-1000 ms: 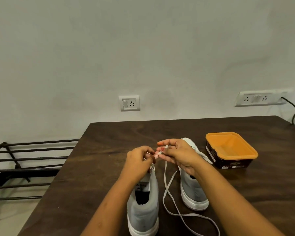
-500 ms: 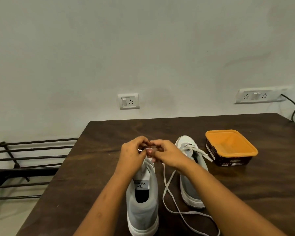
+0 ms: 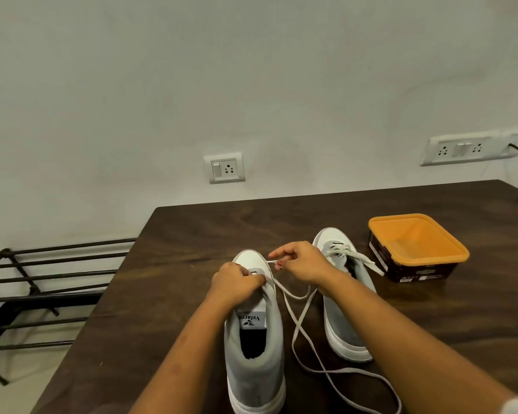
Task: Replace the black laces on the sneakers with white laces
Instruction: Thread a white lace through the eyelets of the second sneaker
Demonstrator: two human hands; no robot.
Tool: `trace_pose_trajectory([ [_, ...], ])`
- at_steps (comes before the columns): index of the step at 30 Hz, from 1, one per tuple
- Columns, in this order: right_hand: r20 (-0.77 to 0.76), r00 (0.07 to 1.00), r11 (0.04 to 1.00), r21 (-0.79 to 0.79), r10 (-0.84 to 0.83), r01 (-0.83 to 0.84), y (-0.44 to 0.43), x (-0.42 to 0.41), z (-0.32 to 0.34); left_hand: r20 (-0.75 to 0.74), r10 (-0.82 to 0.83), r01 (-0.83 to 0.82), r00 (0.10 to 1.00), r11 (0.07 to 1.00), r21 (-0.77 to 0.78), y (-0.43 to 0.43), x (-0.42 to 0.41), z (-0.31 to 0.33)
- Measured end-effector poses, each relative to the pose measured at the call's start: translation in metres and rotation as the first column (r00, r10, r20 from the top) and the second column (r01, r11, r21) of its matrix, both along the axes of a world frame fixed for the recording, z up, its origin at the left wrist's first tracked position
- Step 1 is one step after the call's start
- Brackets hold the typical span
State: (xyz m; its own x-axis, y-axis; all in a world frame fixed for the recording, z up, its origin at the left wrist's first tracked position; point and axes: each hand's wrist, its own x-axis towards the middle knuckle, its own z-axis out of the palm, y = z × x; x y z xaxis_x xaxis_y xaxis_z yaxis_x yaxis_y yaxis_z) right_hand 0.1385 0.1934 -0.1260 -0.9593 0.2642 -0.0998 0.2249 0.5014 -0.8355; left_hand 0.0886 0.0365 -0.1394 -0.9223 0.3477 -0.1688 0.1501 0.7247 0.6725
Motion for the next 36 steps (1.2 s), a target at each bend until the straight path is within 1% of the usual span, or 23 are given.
trace_pose_trajectory([
  [2,0.025,0.999,0.995,0.088,0.042,-0.044,-0.003,0.002,-0.003,0.085,-0.002,-0.003,0.996,0.999,0.054,-0.002,0.0,-0.001],
  [5,0.028,0.999,0.987,0.157,0.032,-0.036,-0.006,0.003,-0.003,0.179,-0.007,-0.02,0.984,0.989,0.145,-0.005,-0.005,-0.012],
  [9,0.038,0.999,0.963,0.27,0.001,-0.011,-0.012,-0.001,-0.009,0.239,-0.004,-0.05,0.971,0.975,0.218,-0.006,-0.006,-0.016],
  [13,0.056,0.998,0.947,0.322,-0.028,0.008,-0.017,-0.001,-0.011,0.295,0.009,-0.1,0.955,0.951,0.293,-0.008,-0.007,-0.015],
  [16,0.064,0.997,0.931,0.365,-0.043,0.017,-0.019,0.001,-0.01,0.329,0.029,-0.139,0.944,0.939,0.316,-0.009,-0.005,-0.012],
  [19,0.07,0.994,0.917,0.396,-0.083,0.049,-0.025,0.004,-0.01,0.321,0.04,-0.148,0.946,0.935,0.321,-0.008,-0.004,-0.015],
  [24,0.051,0.986,0.923,0.361,-0.16,0.131,-0.033,0.005,-0.014,0.279,0.103,-0.189,0.955,0.934,0.304,-0.005,-0.005,-0.019],
  [28,0.051,0.985,0.913,0.386,-0.164,0.132,-0.036,0.006,-0.016,0.248,0.123,-0.194,0.961,0.938,0.288,-0.003,-0.004,-0.019],
  [32,0.042,0.992,0.921,0.378,-0.117,0.093,-0.035,0.007,-0.016,0.169,0.151,-0.188,0.974,0.956,0.226,-0.002,-0.002,-0.018],
  [34,0.044,0.997,0.902,0.431,-0.06,0.036,-0.035,0.009,-0.015,0.135,0.148,-0.172,0.98,0.966,0.191,-0.002,-0.002,-0.017],
  [36,0.067,0.997,0.859,0.509,0.028,-0.058,-0.035,0.011,-0.013,0.112,0.141,-0.158,0.984,0.975,0.159,-0.001,-0.002,-0.018],
])
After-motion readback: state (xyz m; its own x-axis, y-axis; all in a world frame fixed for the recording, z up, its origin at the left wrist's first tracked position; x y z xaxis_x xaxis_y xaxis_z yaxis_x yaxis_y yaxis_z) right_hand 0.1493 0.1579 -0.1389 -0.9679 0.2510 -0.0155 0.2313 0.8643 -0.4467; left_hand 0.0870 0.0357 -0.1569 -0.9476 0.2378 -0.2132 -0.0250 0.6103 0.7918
